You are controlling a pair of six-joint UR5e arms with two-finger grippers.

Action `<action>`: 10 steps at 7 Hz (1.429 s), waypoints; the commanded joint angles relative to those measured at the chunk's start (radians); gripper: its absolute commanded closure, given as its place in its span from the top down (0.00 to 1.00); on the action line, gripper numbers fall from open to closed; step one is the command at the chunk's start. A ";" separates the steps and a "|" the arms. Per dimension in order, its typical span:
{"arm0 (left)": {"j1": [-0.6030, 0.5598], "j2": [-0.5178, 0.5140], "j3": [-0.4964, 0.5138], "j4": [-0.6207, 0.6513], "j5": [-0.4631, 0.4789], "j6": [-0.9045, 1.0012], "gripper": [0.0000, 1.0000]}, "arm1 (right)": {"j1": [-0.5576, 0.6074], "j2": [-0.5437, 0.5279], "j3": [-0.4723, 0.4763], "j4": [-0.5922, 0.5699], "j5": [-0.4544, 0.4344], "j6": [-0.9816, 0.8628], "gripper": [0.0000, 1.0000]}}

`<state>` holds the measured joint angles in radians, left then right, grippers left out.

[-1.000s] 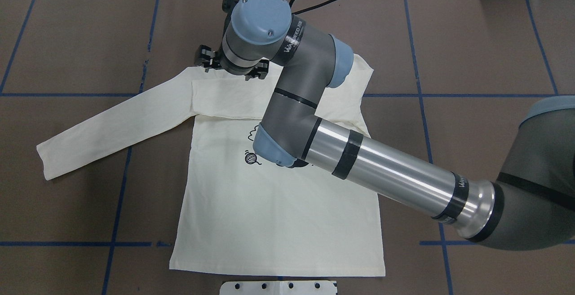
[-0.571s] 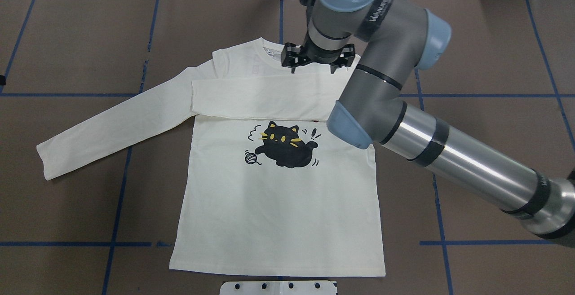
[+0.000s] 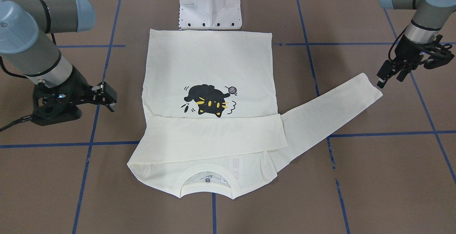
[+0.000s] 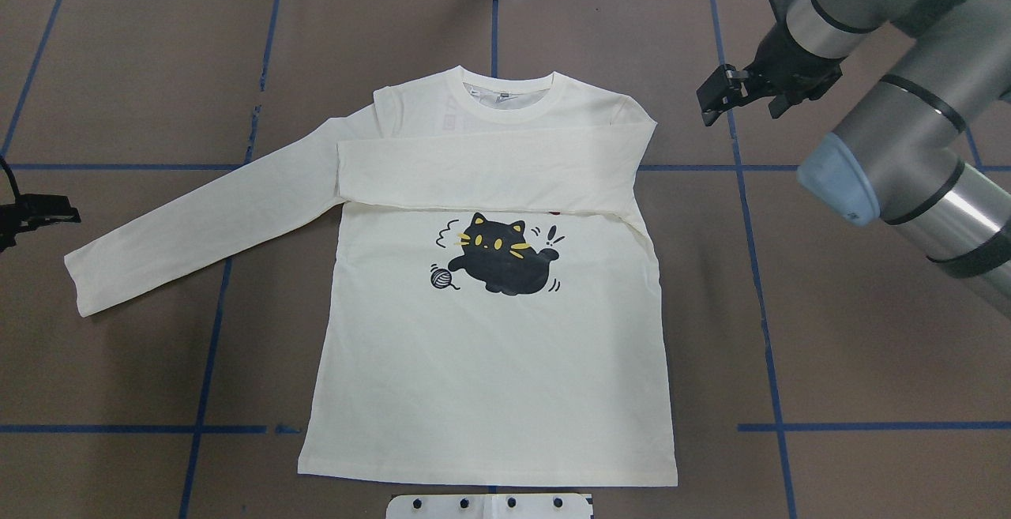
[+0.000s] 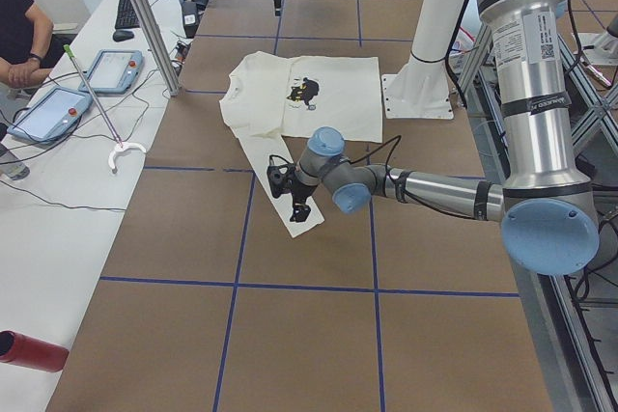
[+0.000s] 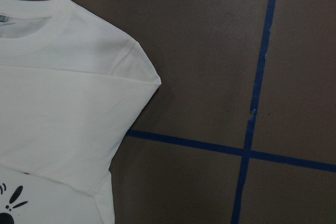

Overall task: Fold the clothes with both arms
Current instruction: 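Grasp the cuff of the other sleeve with the left gripper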

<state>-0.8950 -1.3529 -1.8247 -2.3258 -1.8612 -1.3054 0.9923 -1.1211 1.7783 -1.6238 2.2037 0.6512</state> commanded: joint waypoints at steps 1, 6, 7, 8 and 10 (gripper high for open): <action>0.106 -0.002 0.059 -0.009 0.098 -0.110 0.99 | 0.042 -0.060 0.024 0.002 0.054 -0.051 1.00; 0.197 -0.009 0.102 -0.010 0.145 -0.152 0.98 | 0.042 -0.060 0.036 -0.001 0.053 -0.050 1.00; 0.197 -0.008 0.100 -0.010 0.145 -0.152 0.97 | 0.040 -0.059 0.038 -0.001 0.053 -0.050 1.00; 0.197 -0.008 0.104 -0.010 0.145 -0.153 0.94 | 0.040 -0.057 0.038 -0.001 0.053 -0.048 1.00; 0.197 -0.006 0.104 -0.012 0.143 -0.153 0.86 | 0.040 -0.054 0.046 -0.001 0.051 -0.039 1.00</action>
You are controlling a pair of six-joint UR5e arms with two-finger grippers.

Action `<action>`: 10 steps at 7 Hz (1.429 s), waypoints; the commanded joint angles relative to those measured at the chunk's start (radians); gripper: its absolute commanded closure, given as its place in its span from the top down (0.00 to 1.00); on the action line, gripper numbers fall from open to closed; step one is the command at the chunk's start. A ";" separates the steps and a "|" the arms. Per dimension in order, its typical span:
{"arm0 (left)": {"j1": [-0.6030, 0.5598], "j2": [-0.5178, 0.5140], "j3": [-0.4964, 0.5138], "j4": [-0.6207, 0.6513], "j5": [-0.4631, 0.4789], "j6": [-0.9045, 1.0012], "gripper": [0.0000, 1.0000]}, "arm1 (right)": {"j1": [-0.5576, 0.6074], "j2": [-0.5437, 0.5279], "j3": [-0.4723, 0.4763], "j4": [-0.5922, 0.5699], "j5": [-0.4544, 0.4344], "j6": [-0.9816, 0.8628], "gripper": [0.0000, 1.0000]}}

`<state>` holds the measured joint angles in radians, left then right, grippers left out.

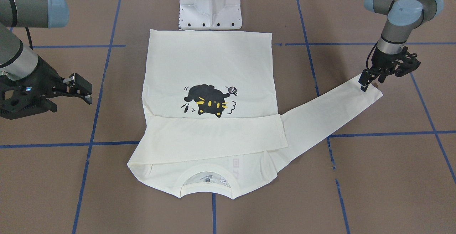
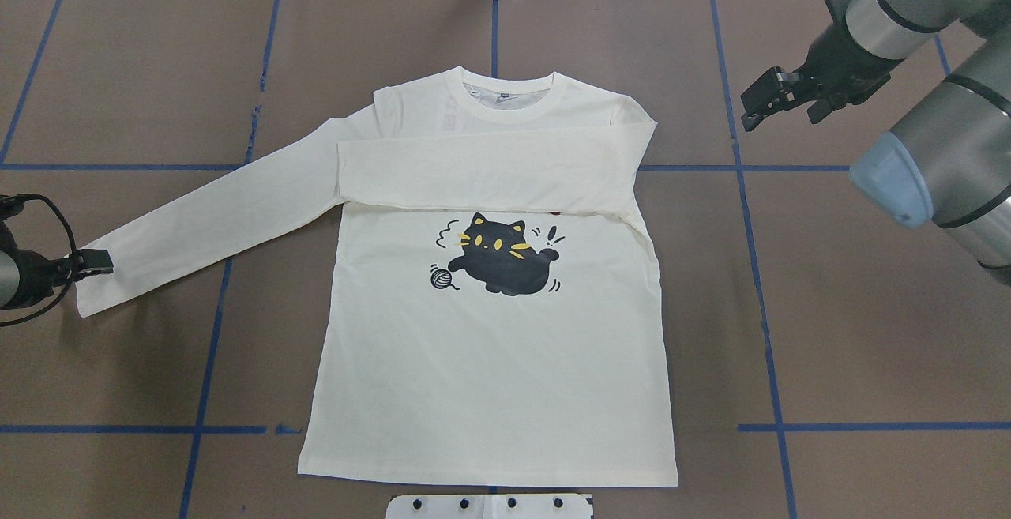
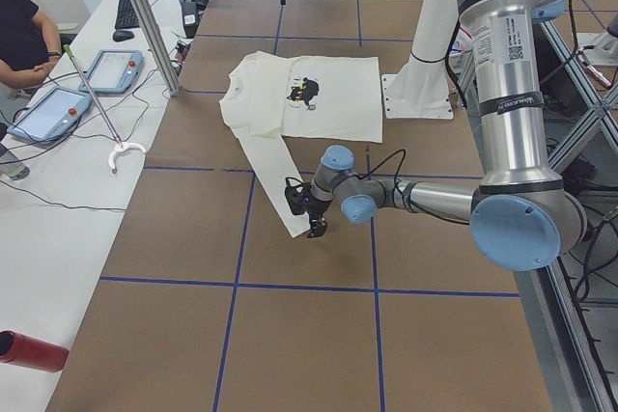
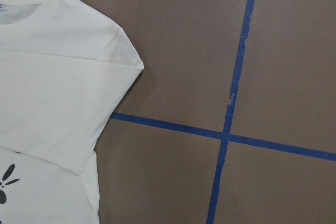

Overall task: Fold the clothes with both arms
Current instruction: 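Grasp the cuff of the other sleeve with the left gripper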

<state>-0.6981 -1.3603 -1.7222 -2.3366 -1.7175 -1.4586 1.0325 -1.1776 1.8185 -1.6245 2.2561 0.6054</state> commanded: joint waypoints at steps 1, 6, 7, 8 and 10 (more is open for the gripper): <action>0.000 0.001 0.001 -0.001 -0.002 -0.005 0.78 | 0.000 0.004 0.005 0.000 0.000 0.007 1.00; 0.000 0.000 0.000 -0.003 -0.005 -0.022 0.23 | 0.000 0.006 0.005 0.000 -0.001 0.007 1.00; 0.000 -0.002 -0.002 -0.003 -0.008 -0.029 0.12 | 0.000 0.006 0.005 0.000 -0.001 0.007 1.00; 0.000 -0.003 -0.010 -0.001 -0.013 -0.029 0.04 | 0.001 0.004 0.004 0.000 -0.001 0.007 1.00; 0.000 -0.003 -0.034 0.002 -0.014 -0.028 0.00 | 0.003 0.001 0.005 0.002 -0.001 0.007 1.00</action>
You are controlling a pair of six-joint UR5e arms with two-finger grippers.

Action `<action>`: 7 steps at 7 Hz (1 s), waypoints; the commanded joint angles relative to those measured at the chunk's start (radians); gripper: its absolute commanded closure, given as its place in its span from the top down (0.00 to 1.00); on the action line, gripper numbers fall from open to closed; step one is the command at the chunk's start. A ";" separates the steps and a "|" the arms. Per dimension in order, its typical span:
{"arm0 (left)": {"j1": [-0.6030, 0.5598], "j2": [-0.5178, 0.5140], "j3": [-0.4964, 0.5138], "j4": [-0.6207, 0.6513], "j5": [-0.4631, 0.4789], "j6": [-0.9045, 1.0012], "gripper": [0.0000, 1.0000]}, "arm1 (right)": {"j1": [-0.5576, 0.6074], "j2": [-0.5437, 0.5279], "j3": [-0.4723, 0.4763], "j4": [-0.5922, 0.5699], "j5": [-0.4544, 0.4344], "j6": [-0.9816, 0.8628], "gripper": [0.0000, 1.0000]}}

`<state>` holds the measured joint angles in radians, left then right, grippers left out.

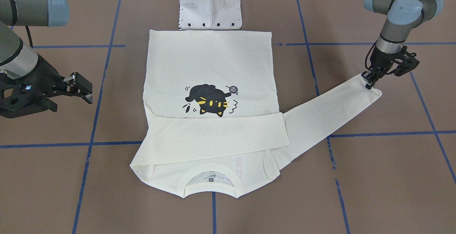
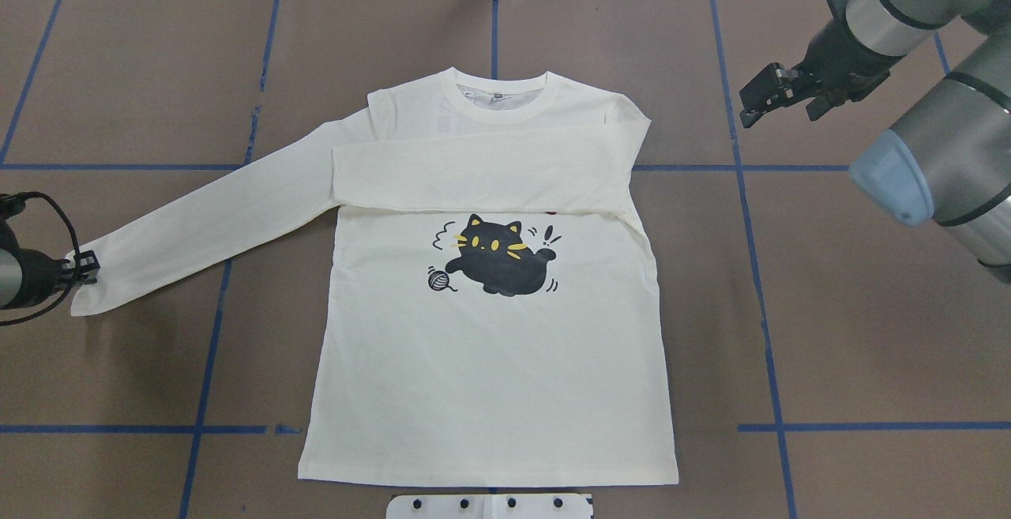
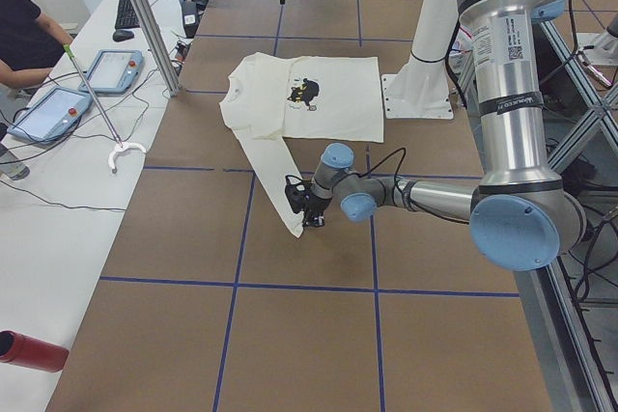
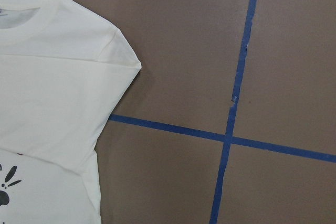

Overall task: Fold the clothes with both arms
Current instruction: 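Grasp the cuff of the other sleeve with the left gripper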

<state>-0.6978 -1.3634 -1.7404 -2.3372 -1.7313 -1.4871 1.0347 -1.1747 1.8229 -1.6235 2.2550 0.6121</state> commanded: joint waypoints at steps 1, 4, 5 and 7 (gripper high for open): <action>-0.002 0.001 -0.051 0.012 -0.001 0.007 0.00 | 0.002 -0.009 0.003 -0.001 0.000 0.000 1.00; -0.029 -0.057 -0.213 0.206 -0.001 0.149 0.00 | 0.004 -0.112 0.051 0.002 -0.009 0.001 1.00; -0.063 -0.151 -0.229 0.260 -0.002 0.168 0.00 | 0.004 -0.193 0.097 0.004 -0.015 0.005 1.00; -0.075 -0.431 -0.229 0.516 -0.007 0.191 0.00 | 0.034 -0.324 0.148 0.072 -0.009 -0.008 1.00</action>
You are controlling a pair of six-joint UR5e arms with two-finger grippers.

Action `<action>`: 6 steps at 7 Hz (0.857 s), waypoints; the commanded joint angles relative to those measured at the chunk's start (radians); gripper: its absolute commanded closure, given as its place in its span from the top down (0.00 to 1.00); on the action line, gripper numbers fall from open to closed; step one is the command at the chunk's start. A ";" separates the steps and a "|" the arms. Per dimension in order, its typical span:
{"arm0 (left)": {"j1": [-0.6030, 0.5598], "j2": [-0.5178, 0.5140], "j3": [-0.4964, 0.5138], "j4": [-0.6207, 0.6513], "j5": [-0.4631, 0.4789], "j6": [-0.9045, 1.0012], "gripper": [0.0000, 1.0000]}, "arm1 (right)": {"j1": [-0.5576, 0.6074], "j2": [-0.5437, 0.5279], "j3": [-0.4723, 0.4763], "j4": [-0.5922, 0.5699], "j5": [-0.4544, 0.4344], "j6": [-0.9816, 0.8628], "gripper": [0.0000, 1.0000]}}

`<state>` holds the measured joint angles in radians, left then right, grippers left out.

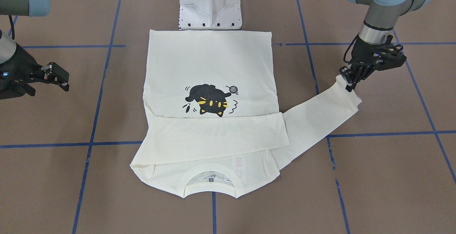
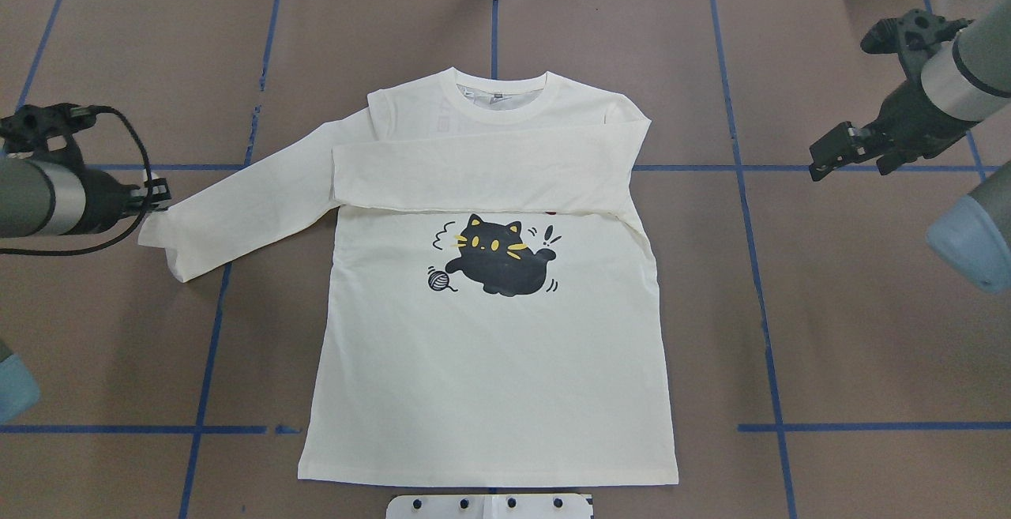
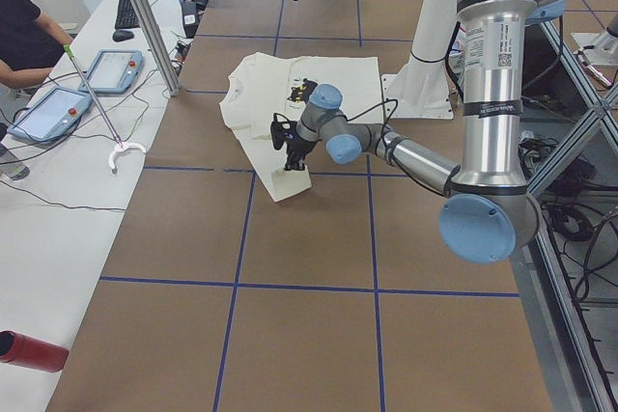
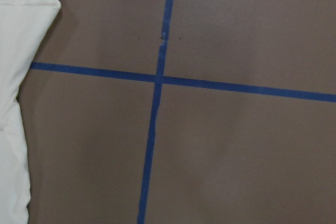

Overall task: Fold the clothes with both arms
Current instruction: 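Carry the sleeve across the shirt toward the far shoulder with the left gripper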

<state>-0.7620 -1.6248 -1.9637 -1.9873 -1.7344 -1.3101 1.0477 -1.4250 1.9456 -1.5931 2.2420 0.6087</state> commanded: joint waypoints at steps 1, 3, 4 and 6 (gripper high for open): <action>-0.028 -0.326 0.000 0.324 -0.040 0.014 0.00 | 0.023 -0.093 0.023 0.071 0.004 -0.001 1.00; -0.049 -0.505 0.003 0.372 -0.147 0.009 0.00 | 0.031 -0.109 0.026 0.071 0.004 -0.001 1.00; -0.057 -0.603 0.011 0.364 -0.186 -0.007 0.00 | 0.040 -0.121 0.024 0.071 0.004 -0.001 1.00; -0.019 -0.819 0.348 0.165 -0.186 -0.175 0.00 | 0.049 -0.124 0.026 0.071 0.005 0.002 1.00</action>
<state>-0.8056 -2.3151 -1.8237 -1.6876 -1.9144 -1.3894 1.0918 -1.5465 1.9708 -1.5218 2.2467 0.6088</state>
